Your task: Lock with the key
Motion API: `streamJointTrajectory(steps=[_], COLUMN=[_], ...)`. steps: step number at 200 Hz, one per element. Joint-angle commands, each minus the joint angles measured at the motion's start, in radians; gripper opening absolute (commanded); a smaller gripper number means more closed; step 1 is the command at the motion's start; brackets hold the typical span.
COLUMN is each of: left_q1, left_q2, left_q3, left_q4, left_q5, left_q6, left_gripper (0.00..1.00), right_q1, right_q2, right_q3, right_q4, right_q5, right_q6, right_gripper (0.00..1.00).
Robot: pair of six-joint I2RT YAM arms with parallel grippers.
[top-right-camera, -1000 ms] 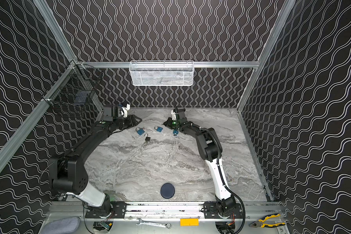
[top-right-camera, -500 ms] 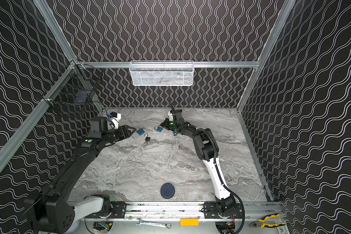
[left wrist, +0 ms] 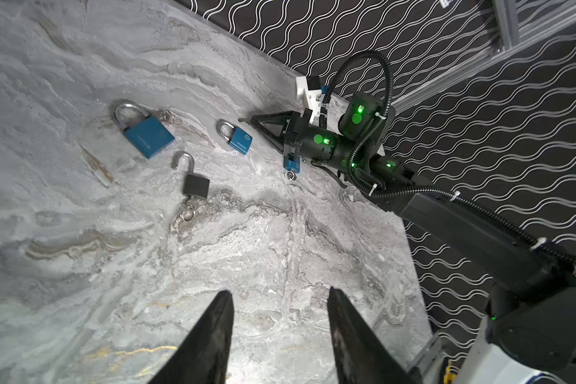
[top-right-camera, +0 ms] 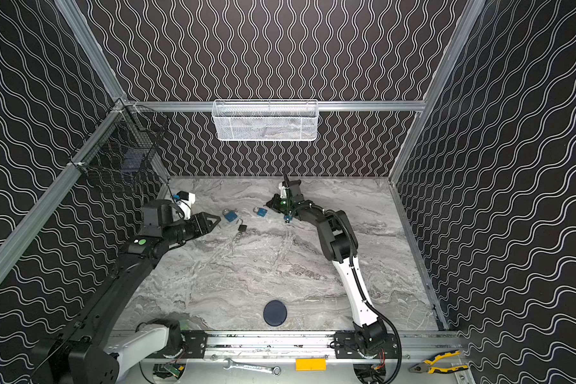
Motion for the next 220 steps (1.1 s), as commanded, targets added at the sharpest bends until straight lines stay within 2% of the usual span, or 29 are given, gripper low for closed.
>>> streamJointTrajectory(steps=[1,98,135,150,200,209,215,220], left_q1=[0.002,0.003,0.004,0.004,0.004,0.004,0.004,0.004], left_q2=[-0.012,-0.045,-0.050,-0.054,-0.077,-0.078,-0.080,-0.082], left_q3=[-0.008,-0.004,-0.003,-0.004,0.004,0.009,0.012,0.014], left_q4=[0.021,0.009,-0.005,-0.012,-0.055,-0.068,-0.073,-0.081], left_q5=[0.002,-0.002,0.007,0.010,-0.013,-0.016,-0.019,-0.021], left_q6=[-0.010,-0.004,0.004,0.013,0.024,0.029,0.032,0.034], left_gripper=[0.50,0.51,0.54,0.58,0.59,0.59,0.60,0.60], right_q1=[0.001,0.000,0.001,0.000,0.000,0.001,0.001,0.000], right_q2=[0.009,0.001,-0.003,-0.003,-0.021,-0.022,-0.022,-0.022], right_q3=[0.005,-0.005,0.021,0.035,0.079,0.089,0.098,0.103], right_q4=[-0.036,-0.038,-0.076,-0.098,-0.178,-0.194,-0.205,-0.213], right_q5=[0.021,0.020,0.032,0.040,0.100,0.106,0.109,0.110], right_q6=[0.002,-0.004,-0.033,-0.052,-0.133,-0.142,-0.149,-0.154], right_gripper=[0.07,0.21,0.40,0.44,0.64,0.71,0.89,0.92])
